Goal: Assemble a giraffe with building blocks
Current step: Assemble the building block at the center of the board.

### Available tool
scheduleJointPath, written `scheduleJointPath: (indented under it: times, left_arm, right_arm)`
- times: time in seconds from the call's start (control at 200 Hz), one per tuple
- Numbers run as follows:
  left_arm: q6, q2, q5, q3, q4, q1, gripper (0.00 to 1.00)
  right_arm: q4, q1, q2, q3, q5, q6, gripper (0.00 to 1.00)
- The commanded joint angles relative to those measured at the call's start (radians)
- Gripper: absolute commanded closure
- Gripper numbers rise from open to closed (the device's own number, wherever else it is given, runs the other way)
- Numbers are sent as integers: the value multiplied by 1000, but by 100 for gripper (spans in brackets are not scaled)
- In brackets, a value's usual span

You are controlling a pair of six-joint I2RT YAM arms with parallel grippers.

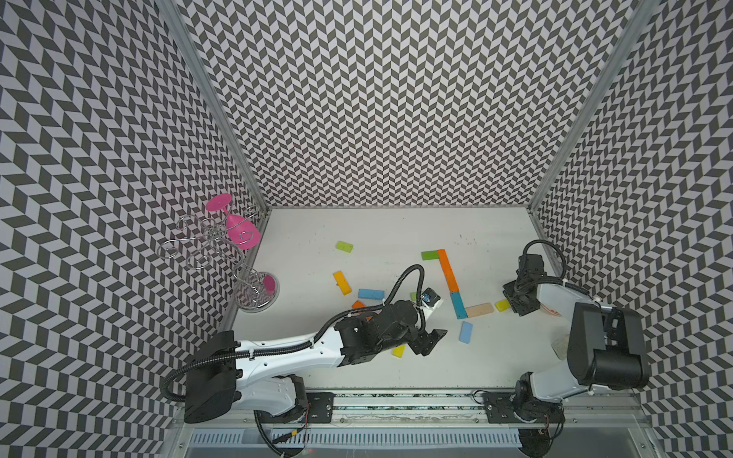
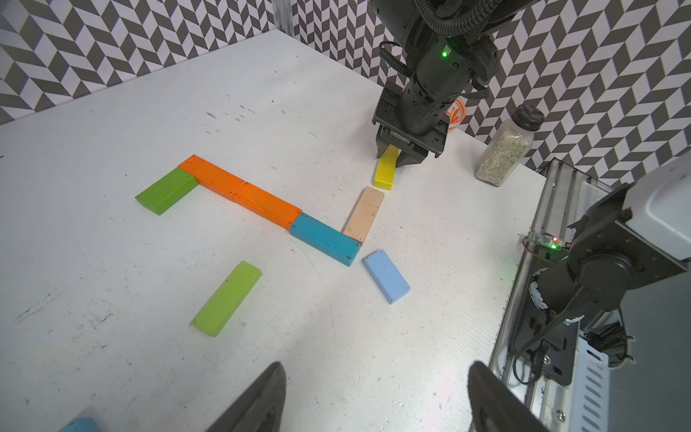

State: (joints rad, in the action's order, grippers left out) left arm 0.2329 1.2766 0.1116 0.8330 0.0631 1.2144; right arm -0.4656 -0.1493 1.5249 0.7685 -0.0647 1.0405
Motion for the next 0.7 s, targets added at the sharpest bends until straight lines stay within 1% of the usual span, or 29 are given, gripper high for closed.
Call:
scheduleJointPath:
  times: [0.0,0.175,0.696]
  left_arm:
    - [-1,6,10,32,13,-6,23]
    - [-1,4,10,32,14,-6,23]
    - [3,0,11,22,4,-6,23]
  right_arm:
    - [-6,-6,-11,-32,28,34,68]
    - [2,-4,-23,-54,52,52,69]
    - [2,-1,-61,-77,68,73,69]
